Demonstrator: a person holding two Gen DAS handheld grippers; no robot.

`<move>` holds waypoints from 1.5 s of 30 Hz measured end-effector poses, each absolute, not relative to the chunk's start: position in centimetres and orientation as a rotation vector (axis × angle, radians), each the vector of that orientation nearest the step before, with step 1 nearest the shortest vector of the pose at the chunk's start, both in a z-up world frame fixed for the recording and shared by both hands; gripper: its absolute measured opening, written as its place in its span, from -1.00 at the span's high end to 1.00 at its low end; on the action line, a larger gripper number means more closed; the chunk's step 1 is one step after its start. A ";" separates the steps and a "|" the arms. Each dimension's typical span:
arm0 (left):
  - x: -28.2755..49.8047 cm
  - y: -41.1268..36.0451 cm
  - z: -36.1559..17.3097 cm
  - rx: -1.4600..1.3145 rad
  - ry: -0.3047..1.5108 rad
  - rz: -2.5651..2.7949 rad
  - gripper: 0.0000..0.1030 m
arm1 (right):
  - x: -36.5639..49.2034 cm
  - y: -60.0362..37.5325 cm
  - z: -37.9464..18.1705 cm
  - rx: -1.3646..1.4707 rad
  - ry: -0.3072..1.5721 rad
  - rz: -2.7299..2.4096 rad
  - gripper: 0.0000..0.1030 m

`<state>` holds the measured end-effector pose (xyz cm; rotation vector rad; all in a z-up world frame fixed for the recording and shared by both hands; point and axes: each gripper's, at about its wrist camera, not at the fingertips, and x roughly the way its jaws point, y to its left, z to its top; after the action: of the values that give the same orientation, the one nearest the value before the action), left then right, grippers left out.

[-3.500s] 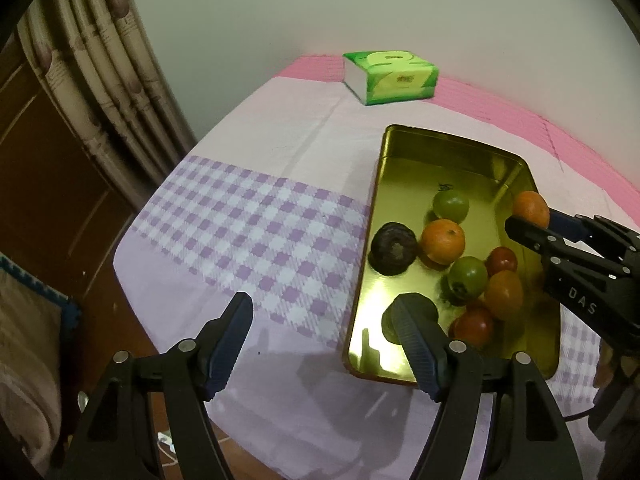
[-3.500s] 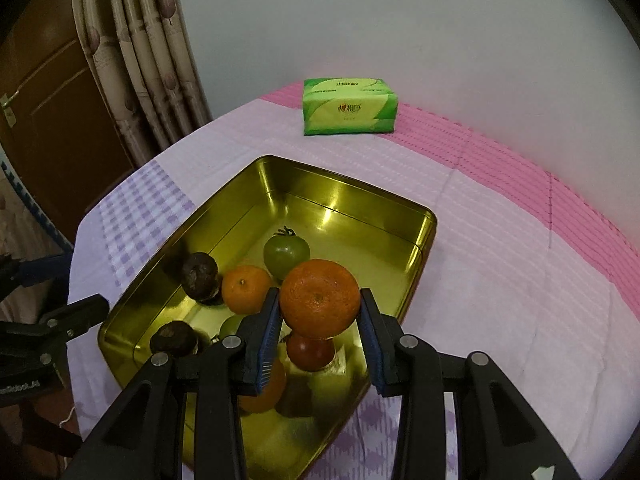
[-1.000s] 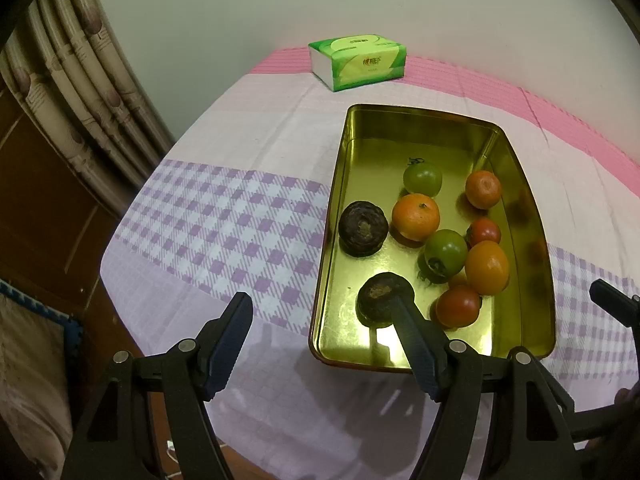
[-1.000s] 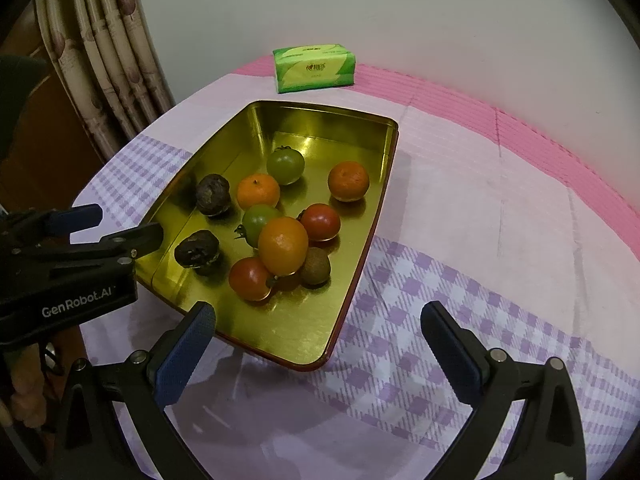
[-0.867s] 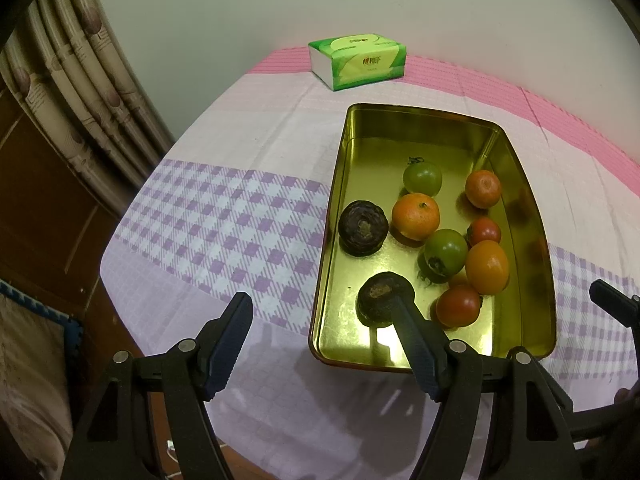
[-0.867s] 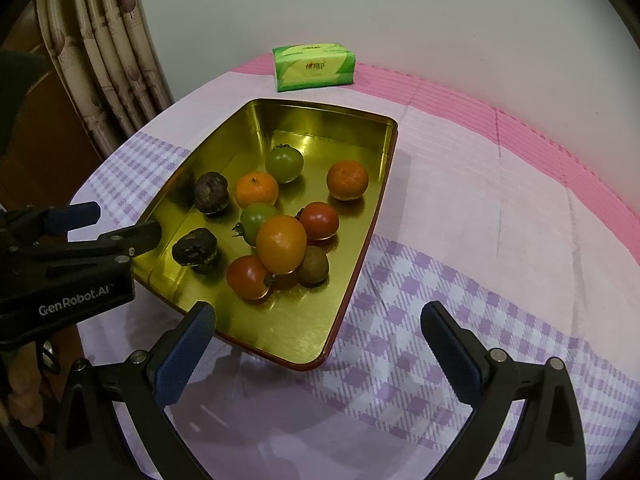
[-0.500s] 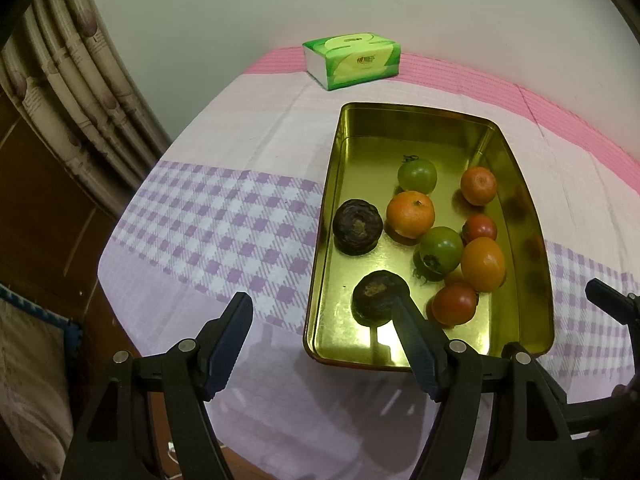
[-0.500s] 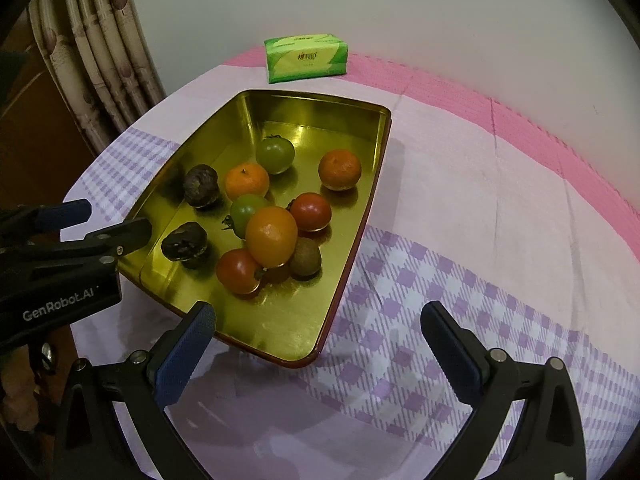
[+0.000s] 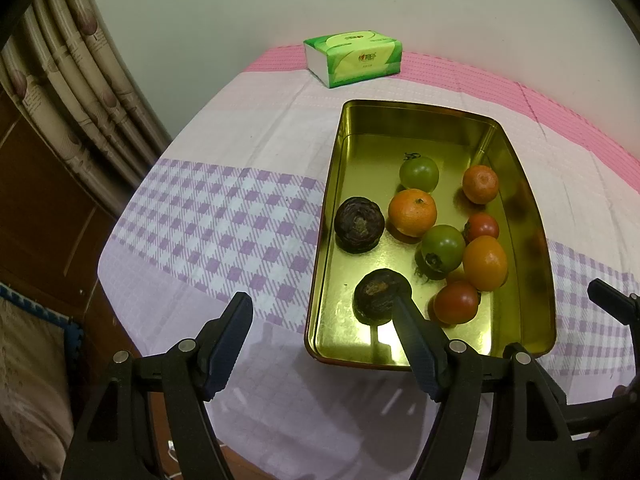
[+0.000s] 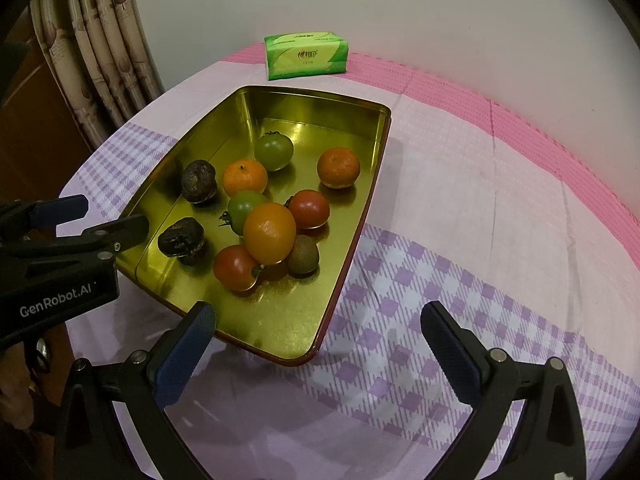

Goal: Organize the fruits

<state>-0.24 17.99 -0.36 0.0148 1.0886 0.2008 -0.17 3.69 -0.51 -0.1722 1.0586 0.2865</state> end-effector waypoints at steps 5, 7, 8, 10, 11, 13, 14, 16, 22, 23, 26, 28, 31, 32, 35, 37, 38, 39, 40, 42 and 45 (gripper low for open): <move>-0.2 18.0 -0.4 0.011 1.092 0.198 -0.41 | -0.2 3.7 -0.6 -0.176 1.060 0.290 -0.97; -0.2 18.1 -0.4 0.012 1.092 0.198 -0.41 | -0.2 3.7 -0.6 -0.180 1.058 0.292 -0.97; -0.3 18.1 -0.4 0.012 1.092 0.198 -0.41 | -0.3 3.8 -0.7 -0.182 1.058 0.292 -0.97; -0.2 18.1 -0.4 0.012 1.093 0.197 -0.41 | -0.3 3.7 -0.7 -0.184 1.057 0.291 -0.97; -0.2 18.1 -0.4 0.012 1.092 0.197 -0.41 | -0.3 3.8 -0.7 -0.182 1.058 0.293 -0.97; -0.2 18.1 -0.4 0.012 1.093 0.196 -0.41 | -0.3 3.8 -0.7 -0.182 1.058 0.289 -0.97; -0.2 18.1 -0.4 0.012 1.093 0.196 -0.41 | -0.3 3.8 -0.7 -0.181 1.059 0.292 -0.97; -0.2 18.1 -0.5 0.012 1.095 0.197 -0.41 | -0.3 3.8 -0.7 -0.178 1.062 0.292 -0.97; -0.3 18.1 -0.6 0.011 1.099 0.194 -0.41 | -0.3 3.9 -0.7 -0.179 1.060 0.291 -0.97; -0.3 18.1 -0.6 0.011 1.099 0.195 -0.41 | -0.3 3.9 -0.7 -0.178 1.060 0.290 -0.97; -0.3 18.0 -0.6 0.008 1.100 0.194 -0.41 | -0.3 3.8 -0.7 -0.179 1.060 0.291 -0.97; -0.2 18.1 -0.6 0.012 1.099 0.194 -0.41 | -0.3 3.8 -0.7 -0.177 1.060 0.291 -0.97; -0.2 18.0 -0.7 0.010 1.100 0.192 -0.41 | -0.4 3.8 -0.7 -0.180 1.060 0.293 -0.97; -0.2 18.0 -0.7 0.010 1.100 0.193 -0.41 | -0.3 3.8 -0.7 -0.178 1.061 0.293 -0.97; -0.3 18.0 -0.7 0.009 1.100 0.192 -0.41 | -0.4 3.9 -0.8 -0.180 1.060 0.295 -0.97; -0.2 18.0 -0.7 0.011 1.100 0.191 -0.41 | -0.6 3.9 -0.8 -0.179 1.061 0.295 -0.97; -0.2 18.0 -0.7 0.011 1.100 0.192 -0.41 | -0.5 3.9 -0.8 -0.181 1.060 0.296 -0.97; -0.2 18.0 -0.7 0.011 1.100 0.192 -0.41 | -0.5 3.9 -0.8 -0.179 1.061 0.295 -0.97; -0.2 18.0 -0.7 0.010 1.100 0.192 -0.41 | -0.6 4.0 -0.8 -0.177 1.062 0.295 -0.97; -0.2 18.0 -0.7 0.009 1.100 0.193 -0.41 | -0.5 4.0 -0.8 -0.180 1.061 0.295 -0.97; -0.2 18.0 -0.7 0.010 1.100 0.192 -0.41 | -0.5 3.9 -0.8 -0.180 1.061 0.295 -0.97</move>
<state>-0.17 18.03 -0.67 0.0104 1.1004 0.1918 -0.46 3.94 -0.83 -0.1801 1.0607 0.2953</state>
